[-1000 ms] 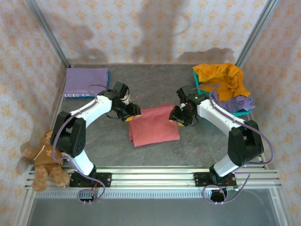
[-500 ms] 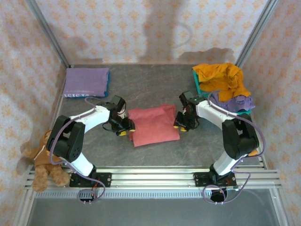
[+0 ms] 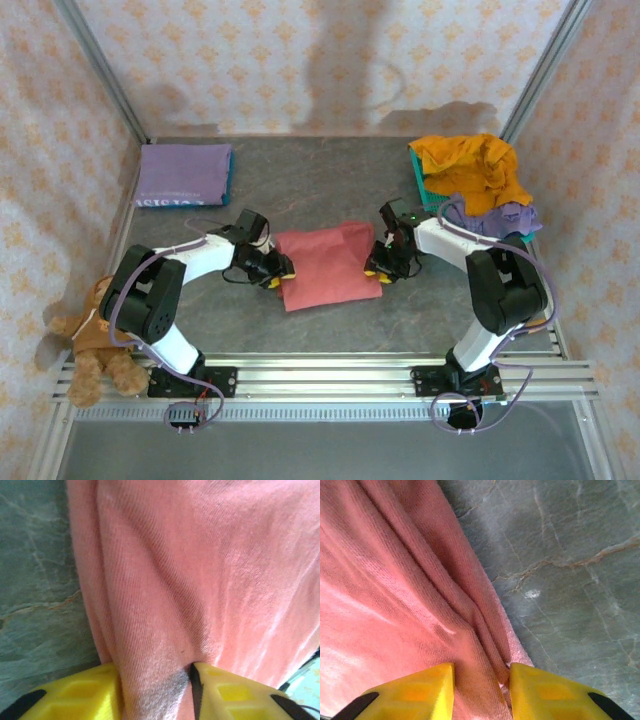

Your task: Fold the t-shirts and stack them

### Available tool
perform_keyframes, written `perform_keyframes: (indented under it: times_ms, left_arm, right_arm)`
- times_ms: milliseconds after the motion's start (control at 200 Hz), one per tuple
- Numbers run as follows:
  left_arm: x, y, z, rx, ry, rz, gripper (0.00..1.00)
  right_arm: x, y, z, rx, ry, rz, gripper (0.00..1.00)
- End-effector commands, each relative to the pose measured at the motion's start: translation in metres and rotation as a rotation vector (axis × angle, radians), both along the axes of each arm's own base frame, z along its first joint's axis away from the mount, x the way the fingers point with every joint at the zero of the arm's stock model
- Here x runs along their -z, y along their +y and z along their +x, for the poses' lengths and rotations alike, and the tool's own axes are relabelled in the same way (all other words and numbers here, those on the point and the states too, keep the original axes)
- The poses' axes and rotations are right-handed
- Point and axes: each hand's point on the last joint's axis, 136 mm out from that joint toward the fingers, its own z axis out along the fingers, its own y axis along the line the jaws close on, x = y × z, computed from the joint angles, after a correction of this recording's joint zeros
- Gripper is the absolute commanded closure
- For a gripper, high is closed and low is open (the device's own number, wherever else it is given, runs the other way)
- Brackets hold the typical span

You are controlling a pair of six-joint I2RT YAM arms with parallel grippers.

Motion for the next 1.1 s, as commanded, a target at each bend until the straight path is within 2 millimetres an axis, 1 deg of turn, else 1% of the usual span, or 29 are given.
perform_keyframes:
  times_ms: [0, 65, 120, 195, 255, 370, 496, 556, 641, 691, 791, 876, 926, 971, 1036, 1096]
  left_arm:
    - [-0.007, -0.012, 0.006, -0.005, -0.018, -0.078, 0.73]
    - [-0.015, -0.015, 0.006, -0.006, -0.026, -0.095, 0.81]
    - [-0.024, -0.013, 0.006, -0.010, -0.034, -0.085, 0.88]
    - [-0.038, -0.008, 0.005, -0.004, -0.051, -0.059, 0.92]
    - [-0.048, -0.009, 0.003, -0.005, -0.063, -0.067, 0.95]
    - [-0.057, -0.016, 0.003, -0.023, -0.060, -0.134, 1.00]
    - [-0.054, -0.025, 0.005, -0.082, -0.063, -0.237, 1.00]
    - [-0.053, -0.030, 0.010, -0.111, -0.073, -0.293, 1.00]
    - [-0.046, -0.034, 0.010, -0.134, -0.063, -0.323, 1.00]
    - [-0.035, -0.033, 0.006, -0.136, -0.043, -0.313, 1.00]
    - [-0.008, -0.029, -0.002, -0.161, -0.008, -0.303, 1.00]
    - [0.009, -0.026, -0.010, -0.179, 0.018, -0.301, 1.00]
    - [0.015, -0.024, -0.015, -0.178, 0.024, -0.284, 1.00]
    - [0.021, -0.020, -0.020, -0.173, 0.033, -0.262, 1.00]
    - [0.027, -0.016, -0.027, -0.149, 0.053, -0.217, 0.88]
    - [0.030, -0.011, -0.032, -0.123, 0.066, -0.170, 0.84]
  right_arm:
    - [0.004, 0.001, 0.000, 0.009, 0.006, 0.006, 0.66]
    - [0.003, 0.000, -0.001, 0.008, 0.006, 0.003, 0.66]
    - [0.003, -0.001, -0.001, 0.006, 0.007, -0.003, 0.66]
    - [0.006, -0.004, -0.002, 0.010, 0.012, -0.013, 0.66]
    - [0.007, -0.003, -0.003, 0.012, 0.014, -0.007, 0.66]
    - [0.007, 0.002, -0.004, 0.020, 0.017, 0.032, 0.66]
    - [0.007, 0.005, -0.009, 0.024, 0.024, 0.057, 0.65]
    - [0.008, 0.005, -0.011, 0.027, 0.030, 0.062, 0.65]
    - [0.012, 0.003, -0.017, 0.033, 0.044, 0.059, 0.64]
    - [0.014, 0.003, -0.021, 0.037, 0.055, 0.061, 0.64]
    - [0.018, 0.006, -0.031, 0.046, 0.072, 0.066, 0.63]
    - [0.015, 0.011, -0.039, 0.034, 0.082, 0.070, 0.62]
    - [0.007, 0.010, -0.041, 0.031, 0.067, 0.064, 0.61]
    - [-0.006, 0.008, -0.038, 0.033, 0.031, 0.060, 0.61]
    - [-0.029, 0.002, -0.027, 0.023, -0.034, 0.033, 0.60]
    - [-0.051, -0.005, -0.013, 0.005, -0.088, 0.001, 0.59]
